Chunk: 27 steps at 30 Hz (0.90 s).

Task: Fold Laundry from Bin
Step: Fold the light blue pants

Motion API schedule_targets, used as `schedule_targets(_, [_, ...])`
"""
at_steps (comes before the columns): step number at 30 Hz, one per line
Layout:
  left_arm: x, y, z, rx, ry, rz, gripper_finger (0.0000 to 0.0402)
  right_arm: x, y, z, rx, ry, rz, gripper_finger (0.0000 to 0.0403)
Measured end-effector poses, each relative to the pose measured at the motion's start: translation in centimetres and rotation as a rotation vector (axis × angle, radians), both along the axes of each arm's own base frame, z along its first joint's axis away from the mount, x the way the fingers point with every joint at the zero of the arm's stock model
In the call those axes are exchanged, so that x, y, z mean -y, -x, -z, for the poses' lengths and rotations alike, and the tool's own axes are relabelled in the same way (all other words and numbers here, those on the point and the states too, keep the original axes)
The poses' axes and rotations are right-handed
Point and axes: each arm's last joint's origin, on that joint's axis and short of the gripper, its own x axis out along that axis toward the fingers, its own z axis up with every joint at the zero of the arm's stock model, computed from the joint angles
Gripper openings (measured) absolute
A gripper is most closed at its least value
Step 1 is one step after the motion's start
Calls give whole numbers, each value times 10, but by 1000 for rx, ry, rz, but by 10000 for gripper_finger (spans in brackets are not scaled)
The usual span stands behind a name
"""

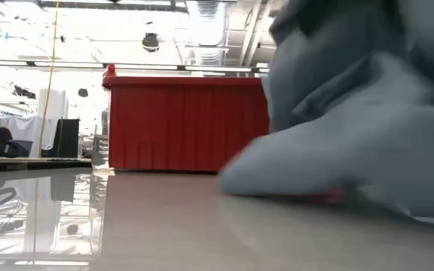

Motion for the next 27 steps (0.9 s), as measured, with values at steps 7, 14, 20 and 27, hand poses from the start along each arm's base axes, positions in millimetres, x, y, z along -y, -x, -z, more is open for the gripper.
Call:
schedule_targets(7, [1, -19, 36, 568, 83, -18, 158, -3, 1, -15, 260, -95, 78, 42])
schedule_targets(14, [6, -53, 35, 795, -84, -82, 173, -4, -18, -8, 365, -145, 135, 42])
schedule_targets(20, [10, -78, 21, 757, -81, -95, 237, -5, -21, -7, 360, -143, 132, 42])
schedule_targets(27, [6, -94, 9, 651, -3, -68, 308, -5, -19, -8, 363, -143, 129, 42])
